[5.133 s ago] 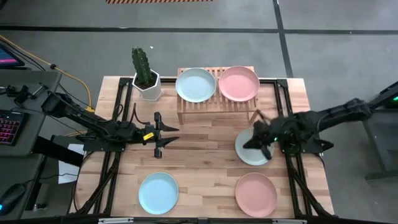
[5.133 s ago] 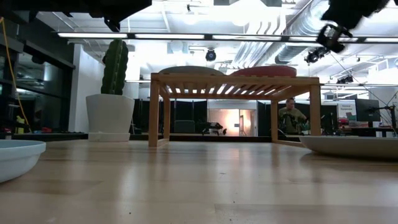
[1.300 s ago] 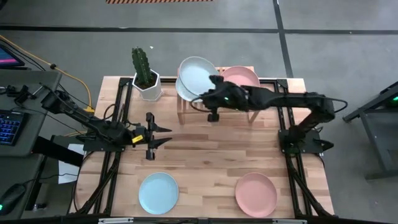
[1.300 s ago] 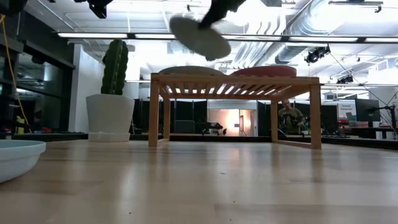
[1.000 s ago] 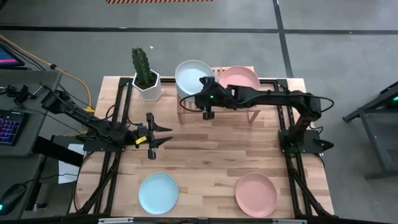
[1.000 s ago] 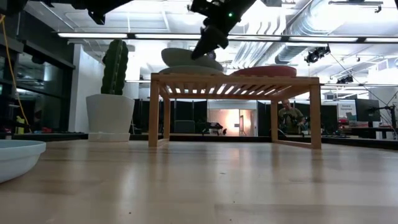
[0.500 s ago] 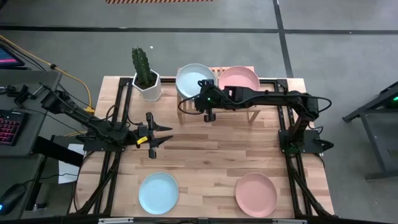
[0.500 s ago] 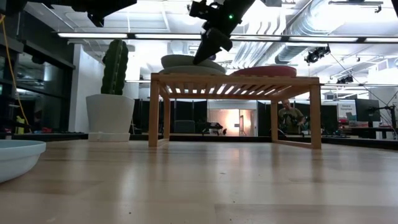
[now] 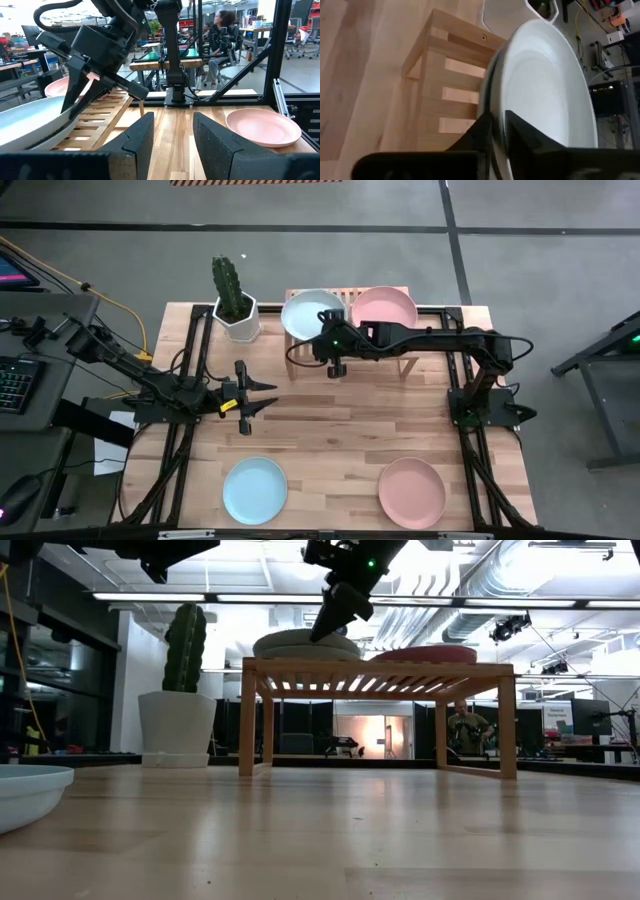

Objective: Place and stack plates onto a shelf
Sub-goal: Stack the light blue plate on top of the light blue plate on the shelf, then stack the blue plate on top of the light blue plate on the shelf

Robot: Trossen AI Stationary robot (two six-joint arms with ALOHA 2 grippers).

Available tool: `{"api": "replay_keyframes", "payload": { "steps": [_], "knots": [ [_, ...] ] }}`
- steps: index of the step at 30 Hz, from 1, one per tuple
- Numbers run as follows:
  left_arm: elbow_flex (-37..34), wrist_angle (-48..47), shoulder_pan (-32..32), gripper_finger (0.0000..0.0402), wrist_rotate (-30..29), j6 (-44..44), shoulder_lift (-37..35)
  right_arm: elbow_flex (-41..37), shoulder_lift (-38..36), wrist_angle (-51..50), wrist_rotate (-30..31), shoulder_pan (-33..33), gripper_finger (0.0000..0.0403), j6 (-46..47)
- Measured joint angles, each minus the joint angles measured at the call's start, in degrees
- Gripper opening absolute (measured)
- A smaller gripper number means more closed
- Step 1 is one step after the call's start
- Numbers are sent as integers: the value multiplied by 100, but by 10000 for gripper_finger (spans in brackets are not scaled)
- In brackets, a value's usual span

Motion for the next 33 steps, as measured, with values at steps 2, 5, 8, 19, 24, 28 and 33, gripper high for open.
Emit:
{"api": "replay_keyframes", "payload": {
  "steps": [2, 5, 8, 19, 24, 28, 33],
  "knots": [
    [0, 0, 0, 128, 0, 0, 0, 0, 0, -1, 28, 2, 66, 81],
    [-1, 0, 0, 128, 0, 0, 0, 0, -10, -5, 44, 5, 116, 187],
    [-1, 0, 0, 128, 0, 0, 0, 0, -127, -96, 44, 48, 157, 232],
    [-1, -35, 0, 128, -4, 0, 0, -347, -1459, -1193, -1284, 482, 199, 1886],
    [0, -85, 0, 128, -9, -132, 0, -1824, -2412, -460, -1328, 1176, 199, 2696],
    [-1, -141, 1, 128, 11, -160, 0, -3401, -3148, 941, -822, 1894, 199, 3491],
    [-1, -416, 13, 128, 460, -719, 0, -4879, -3609, 2770, -403, 2602, 199, 4212]
  ]
}}
